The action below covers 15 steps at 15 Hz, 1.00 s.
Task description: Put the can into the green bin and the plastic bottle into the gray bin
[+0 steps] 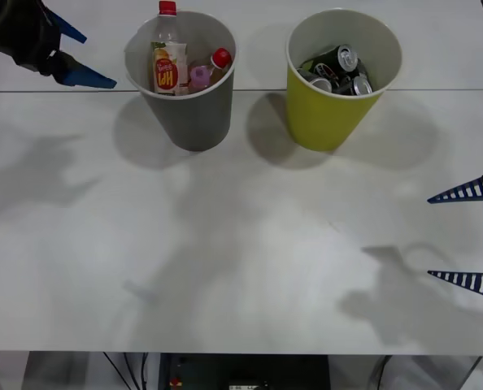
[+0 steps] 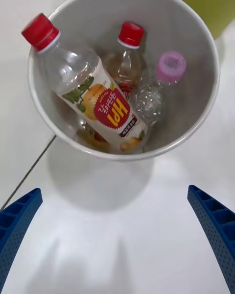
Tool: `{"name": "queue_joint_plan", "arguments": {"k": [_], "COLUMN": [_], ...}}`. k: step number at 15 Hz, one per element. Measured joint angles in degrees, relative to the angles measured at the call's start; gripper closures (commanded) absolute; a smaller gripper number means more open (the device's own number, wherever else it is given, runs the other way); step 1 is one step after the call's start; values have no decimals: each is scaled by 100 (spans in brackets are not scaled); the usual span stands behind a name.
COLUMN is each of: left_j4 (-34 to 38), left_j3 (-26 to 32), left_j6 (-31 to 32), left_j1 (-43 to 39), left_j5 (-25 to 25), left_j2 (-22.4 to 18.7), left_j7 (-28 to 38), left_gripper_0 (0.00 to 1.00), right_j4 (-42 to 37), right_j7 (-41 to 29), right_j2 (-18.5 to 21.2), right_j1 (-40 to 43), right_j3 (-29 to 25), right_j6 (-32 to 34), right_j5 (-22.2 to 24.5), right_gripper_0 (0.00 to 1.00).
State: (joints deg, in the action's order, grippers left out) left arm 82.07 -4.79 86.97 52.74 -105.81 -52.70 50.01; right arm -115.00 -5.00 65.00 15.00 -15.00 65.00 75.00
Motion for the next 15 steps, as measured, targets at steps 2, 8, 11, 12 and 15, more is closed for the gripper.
{"name": "queue_joint_plan", "arguments": {"k": [2, 8, 11, 12, 15], "left_j4": [519, 1733, 1795, 1796, 1796], "left_j3": [528, 1577, 1931, 2014, 2260], "left_j6": [162, 303, 304, 304, 304], "left_j1": [-632, -2244, -2851, -3027, -3522], "left_j5": [-57, 9, 433, 555, 963], "left_j2": [4, 13, 21, 28, 128], "left_j7": [-508, -1993, -2803, -3078, -3806], "left_gripper_0": [0, 0, 0, 0, 0], "right_j4": [0, 0, 0, 0, 0], "right_j7": [0, 0, 0, 0, 0], "right_j2": [0, 0, 0, 0, 0], "right_j1": [0, 0, 0, 0, 0], "right_j3": [0, 0, 0, 0, 0], "right_j6": [0, 0, 0, 0, 0], "right_j5": [0, 0, 0, 0, 0], "right_gripper_0": [0, 0, 0, 0, 0]}}
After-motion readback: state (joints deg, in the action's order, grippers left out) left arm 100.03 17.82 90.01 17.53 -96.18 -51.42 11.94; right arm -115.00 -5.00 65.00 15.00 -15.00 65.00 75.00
